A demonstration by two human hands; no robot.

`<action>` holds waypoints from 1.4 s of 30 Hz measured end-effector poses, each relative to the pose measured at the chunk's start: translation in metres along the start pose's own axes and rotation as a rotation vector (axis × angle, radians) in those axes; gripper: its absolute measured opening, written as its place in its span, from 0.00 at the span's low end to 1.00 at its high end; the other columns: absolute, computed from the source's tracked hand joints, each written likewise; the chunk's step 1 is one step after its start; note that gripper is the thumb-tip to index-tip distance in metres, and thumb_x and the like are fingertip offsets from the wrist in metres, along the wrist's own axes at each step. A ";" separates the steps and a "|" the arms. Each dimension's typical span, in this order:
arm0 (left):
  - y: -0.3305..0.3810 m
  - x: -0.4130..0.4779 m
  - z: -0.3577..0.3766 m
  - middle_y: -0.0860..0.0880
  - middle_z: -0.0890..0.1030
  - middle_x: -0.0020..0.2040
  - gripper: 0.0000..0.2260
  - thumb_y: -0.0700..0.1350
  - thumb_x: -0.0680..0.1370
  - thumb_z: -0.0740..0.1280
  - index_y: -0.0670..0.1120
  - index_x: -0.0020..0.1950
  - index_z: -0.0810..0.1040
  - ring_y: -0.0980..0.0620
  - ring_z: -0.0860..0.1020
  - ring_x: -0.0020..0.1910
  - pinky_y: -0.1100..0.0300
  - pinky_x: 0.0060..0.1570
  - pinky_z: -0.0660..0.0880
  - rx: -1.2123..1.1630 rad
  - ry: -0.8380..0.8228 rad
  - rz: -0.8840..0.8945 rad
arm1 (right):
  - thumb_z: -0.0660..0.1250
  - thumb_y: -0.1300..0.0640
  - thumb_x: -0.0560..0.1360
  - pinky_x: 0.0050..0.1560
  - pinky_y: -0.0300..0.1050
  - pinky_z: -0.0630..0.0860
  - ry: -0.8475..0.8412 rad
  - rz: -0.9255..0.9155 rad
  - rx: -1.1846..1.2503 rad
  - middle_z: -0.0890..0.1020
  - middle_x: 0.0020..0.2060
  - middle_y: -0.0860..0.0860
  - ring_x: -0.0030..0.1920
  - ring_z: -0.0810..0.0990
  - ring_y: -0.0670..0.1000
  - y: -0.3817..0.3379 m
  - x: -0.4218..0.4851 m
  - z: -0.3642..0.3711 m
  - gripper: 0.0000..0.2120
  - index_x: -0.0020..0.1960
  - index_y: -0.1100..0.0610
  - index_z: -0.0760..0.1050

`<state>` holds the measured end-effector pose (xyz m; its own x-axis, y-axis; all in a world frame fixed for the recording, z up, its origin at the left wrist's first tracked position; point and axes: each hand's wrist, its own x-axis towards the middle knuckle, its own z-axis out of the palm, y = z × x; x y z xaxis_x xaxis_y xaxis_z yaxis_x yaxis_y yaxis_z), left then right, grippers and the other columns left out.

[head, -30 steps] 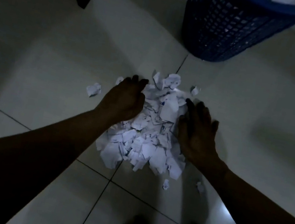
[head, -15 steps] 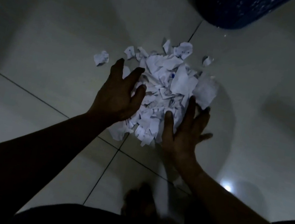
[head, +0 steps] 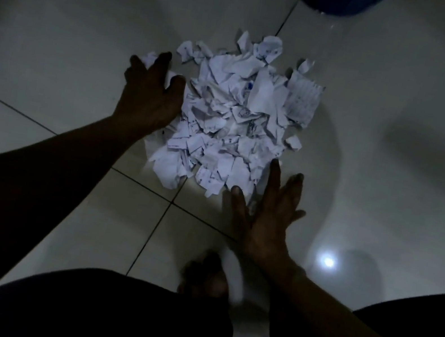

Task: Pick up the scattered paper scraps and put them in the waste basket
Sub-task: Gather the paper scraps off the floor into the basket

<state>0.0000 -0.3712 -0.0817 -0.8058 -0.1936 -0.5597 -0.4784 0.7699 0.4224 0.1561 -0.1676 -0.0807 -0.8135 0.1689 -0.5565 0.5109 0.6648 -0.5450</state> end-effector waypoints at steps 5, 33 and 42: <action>-0.003 -0.010 0.018 0.32 0.61 0.73 0.29 0.58 0.77 0.52 0.48 0.77 0.58 0.35 0.60 0.73 0.45 0.70 0.62 0.062 0.029 0.182 | 0.63 0.28 0.65 0.73 0.59 0.52 0.022 -0.301 -0.248 0.47 0.76 0.64 0.76 0.47 0.62 0.011 0.024 -0.036 0.51 0.77 0.51 0.46; -0.023 -0.031 0.012 0.40 0.67 0.65 0.49 0.74 0.59 0.66 0.55 0.76 0.57 0.43 0.70 0.63 0.53 0.60 0.72 0.113 -0.125 0.395 | 0.66 0.25 0.60 0.65 0.65 0.57 0.075 -0.552 -0.618 0.50 0.75 0.66 0.72 0.57 0.65 -0.004 0.083 -0.061 0.54 0.77 0.48 0.50; -0.032 -0.033 0.019 0.33 0.41 0.76 0.58 0.57 0.57 0.81 0.62 0.76 0.47 0.33 0.43 0.75 0.38 0.64 0.67 0.549 -0.260 0.453 | 0.65 0.25 0.58 0.65 0.68 0.56 -0.019 -0.601 -0.692 0.50 0.75 0.67 0.73 0.54 0.67 -0.011 0.094 -0.049 0.55 0.76 0.45 0.47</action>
<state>0.0483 -0.3778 -0.0906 -0.7414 0.3107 -0.5948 0.1772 0.9455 0.2731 0.0603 -0.1229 -0.0963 -0.8805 -0.3548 -0.3143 -0.2826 0.9253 -0.2529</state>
